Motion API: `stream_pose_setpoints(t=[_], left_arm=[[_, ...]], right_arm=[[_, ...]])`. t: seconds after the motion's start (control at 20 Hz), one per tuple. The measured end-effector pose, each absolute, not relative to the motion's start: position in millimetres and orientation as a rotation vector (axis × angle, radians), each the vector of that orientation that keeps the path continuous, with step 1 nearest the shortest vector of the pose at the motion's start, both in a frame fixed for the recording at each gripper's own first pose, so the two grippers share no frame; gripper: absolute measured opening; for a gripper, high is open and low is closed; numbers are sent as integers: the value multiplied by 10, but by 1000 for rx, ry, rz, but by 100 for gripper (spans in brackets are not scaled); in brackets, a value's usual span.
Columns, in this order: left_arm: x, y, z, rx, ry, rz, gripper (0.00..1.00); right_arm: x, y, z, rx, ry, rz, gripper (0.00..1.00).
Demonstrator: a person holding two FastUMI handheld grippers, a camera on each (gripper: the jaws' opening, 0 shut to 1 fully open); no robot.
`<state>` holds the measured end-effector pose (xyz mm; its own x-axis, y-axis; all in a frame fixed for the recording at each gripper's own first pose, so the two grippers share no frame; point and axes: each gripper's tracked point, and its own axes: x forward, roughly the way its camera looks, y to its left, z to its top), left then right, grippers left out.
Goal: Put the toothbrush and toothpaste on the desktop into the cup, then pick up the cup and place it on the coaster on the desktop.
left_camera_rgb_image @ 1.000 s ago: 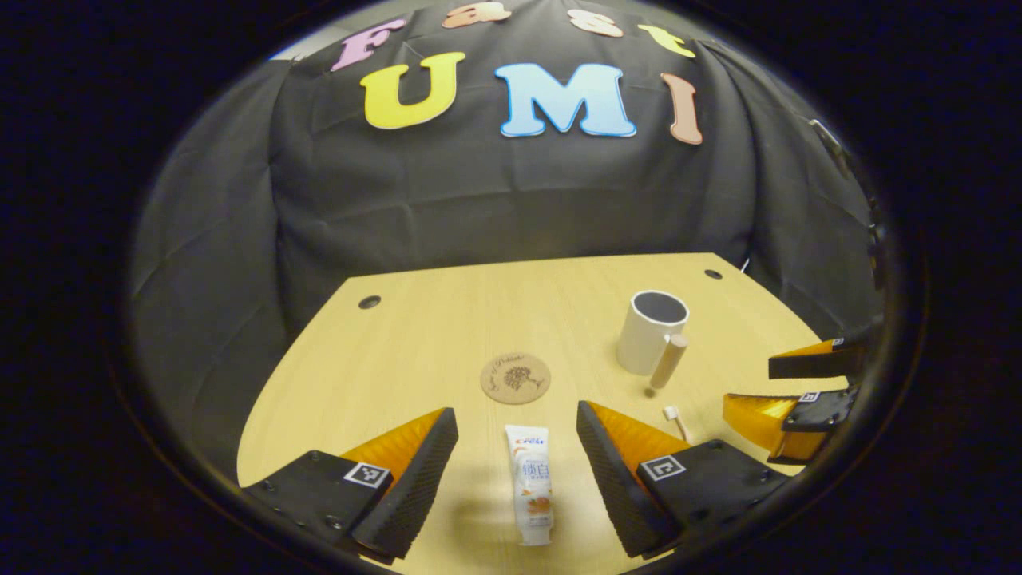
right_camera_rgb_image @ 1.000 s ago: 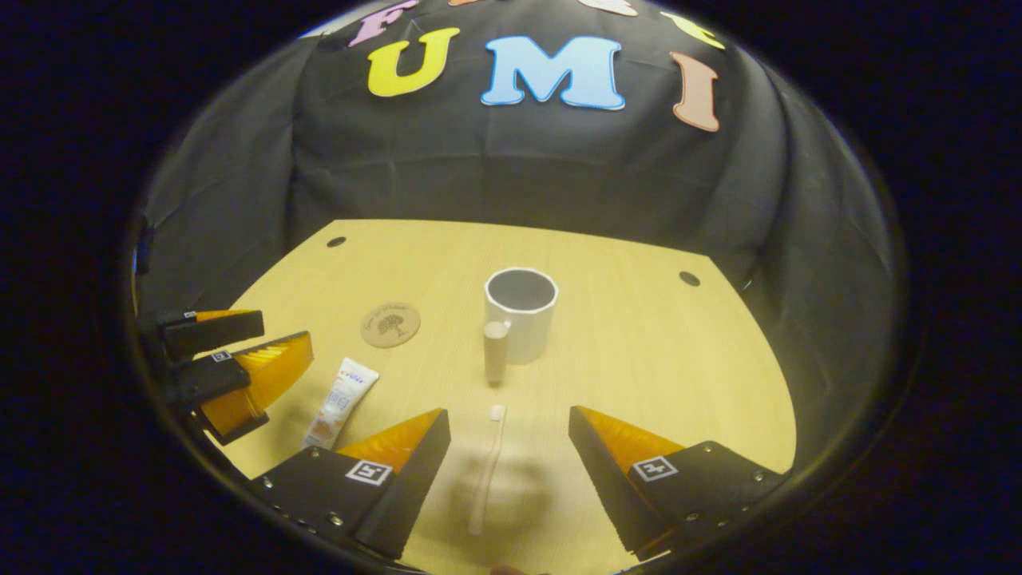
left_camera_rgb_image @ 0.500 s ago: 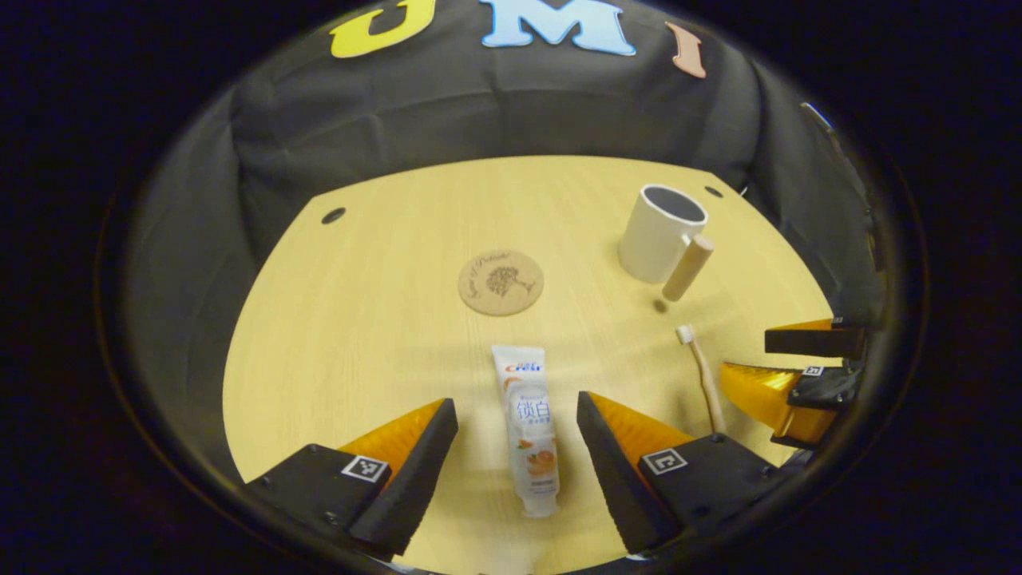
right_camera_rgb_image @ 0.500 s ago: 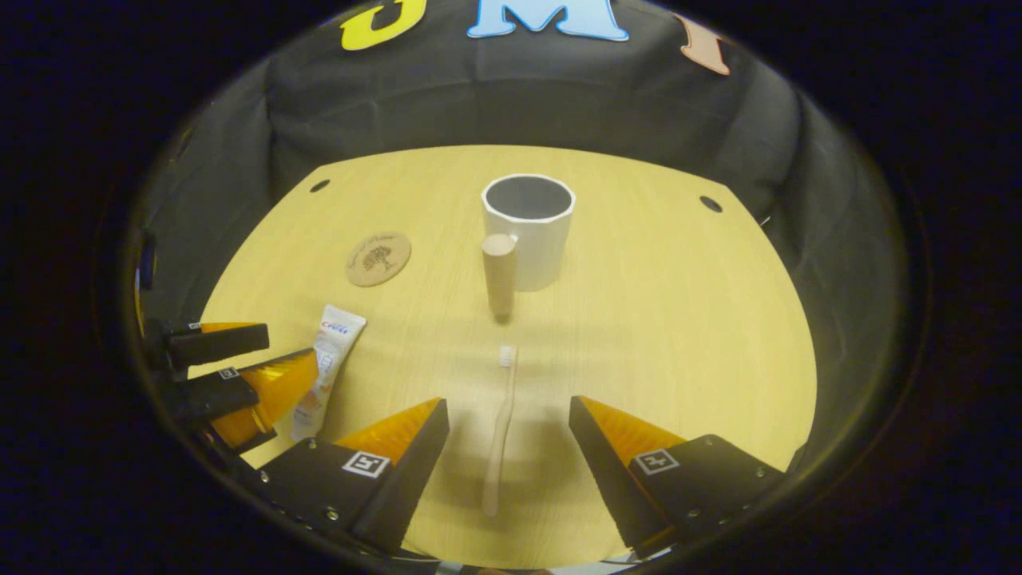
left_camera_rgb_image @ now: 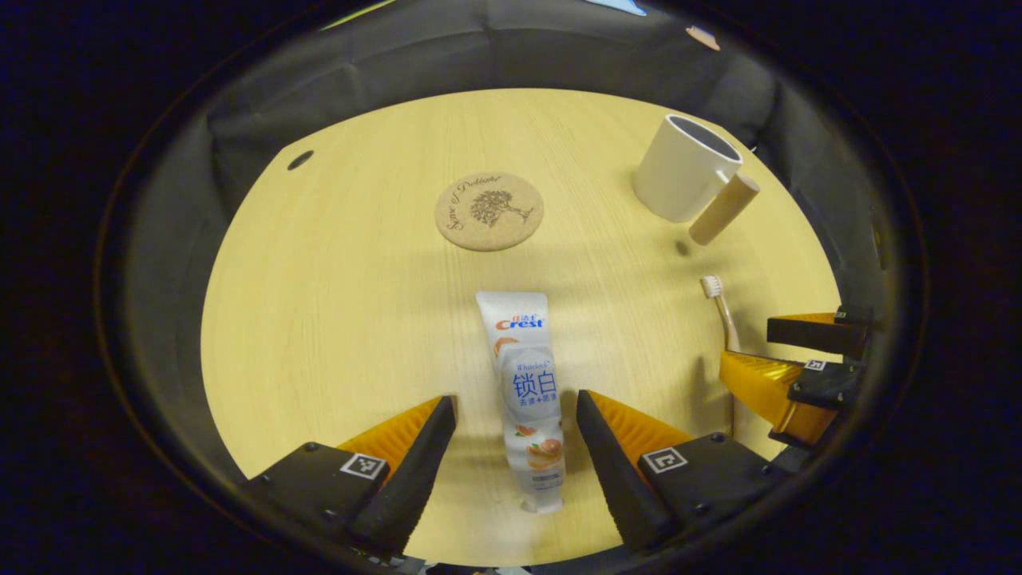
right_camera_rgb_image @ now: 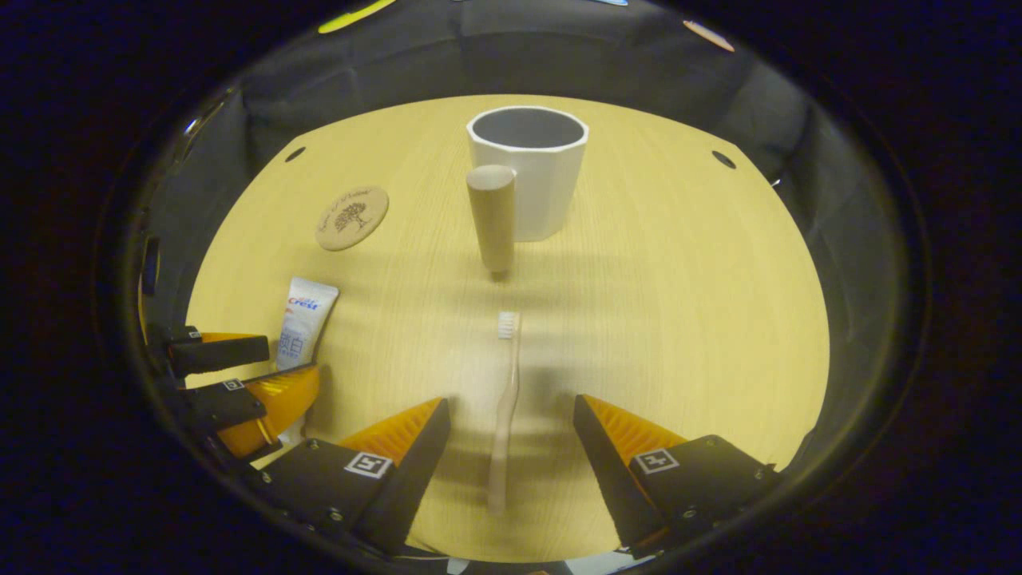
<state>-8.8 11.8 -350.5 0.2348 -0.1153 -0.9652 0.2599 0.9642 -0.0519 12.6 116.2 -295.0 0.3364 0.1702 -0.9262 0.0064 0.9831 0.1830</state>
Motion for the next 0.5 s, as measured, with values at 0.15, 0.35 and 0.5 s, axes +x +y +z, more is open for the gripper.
stream_pose_setpoints(t=[0.15, 0.35, 0.5], left_arm=[[-81, 116, -3562, 132, 1330, -256, 100], [-57, 124, -3572, 153, 1336, -263, 98], [-54, 88, -3564, 159, 1337, -270, 89]], right_arm=[[93, 1218, -3014, 191, 1263, 113, 82], [20, 1216, -3062, 179, 1297, 103, 72], [-13, 1219, -3078, 162, 1302, 98, 60]])
